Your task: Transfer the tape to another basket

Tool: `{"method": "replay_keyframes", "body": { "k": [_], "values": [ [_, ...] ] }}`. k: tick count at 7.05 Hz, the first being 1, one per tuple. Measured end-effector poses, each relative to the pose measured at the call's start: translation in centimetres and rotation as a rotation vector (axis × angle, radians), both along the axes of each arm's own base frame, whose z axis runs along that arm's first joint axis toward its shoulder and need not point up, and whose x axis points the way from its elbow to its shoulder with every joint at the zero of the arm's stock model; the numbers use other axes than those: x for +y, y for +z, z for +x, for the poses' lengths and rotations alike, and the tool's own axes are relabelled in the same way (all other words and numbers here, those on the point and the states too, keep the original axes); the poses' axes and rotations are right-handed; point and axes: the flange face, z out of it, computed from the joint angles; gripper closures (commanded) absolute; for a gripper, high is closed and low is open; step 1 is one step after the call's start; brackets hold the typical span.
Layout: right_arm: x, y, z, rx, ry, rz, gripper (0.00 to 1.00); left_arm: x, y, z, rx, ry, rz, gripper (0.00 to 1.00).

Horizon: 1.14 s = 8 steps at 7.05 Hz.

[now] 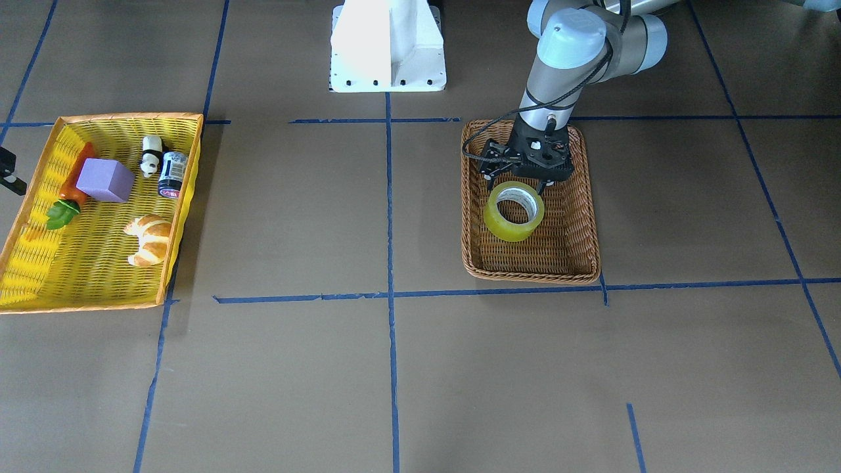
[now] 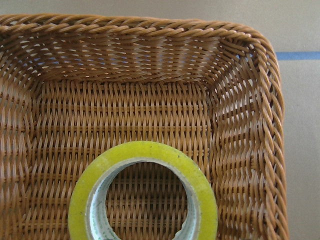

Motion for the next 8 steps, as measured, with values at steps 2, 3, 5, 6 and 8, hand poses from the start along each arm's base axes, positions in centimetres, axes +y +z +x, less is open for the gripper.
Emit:
{"method": "replay_keyframes", "body": {
  "k": [2, 3, 5, 6, 8],
  "values": [
    [2.2, 3.8, 4.8, 0.013, -0.001, 0.022, 0.00, -4.0, 4.9, -8.3, -0.040, 0.129, 0.050, 0.00],
    [3.6, 6.0, 7.1, 0.029, 0.000, 0.029, 0.00, -5.8, 8.5, -13.7, -0.068, 0.175, 0.078, 0.00],
    [6.3, 10.3, 11.1, 0.058, 0.024, -0.024, 0.00, -8.4, 15.0, -26.2, -0.132, 0.210, 0.094, 0.00],
    [7.2, 11.9, 12.0, 0.072, 0.028, -0.077, 0.00, -8.9, 17.6, -32.9, -0.161, 0.215, 0.068, 0.00],
    [8.0, 13.6, 12.5, 0.111, 0.030, -0.146, 0.00, -7.4, 22.2, -43.3, -0.190, 0.196, -0.021, 0.00]
  ]
}}
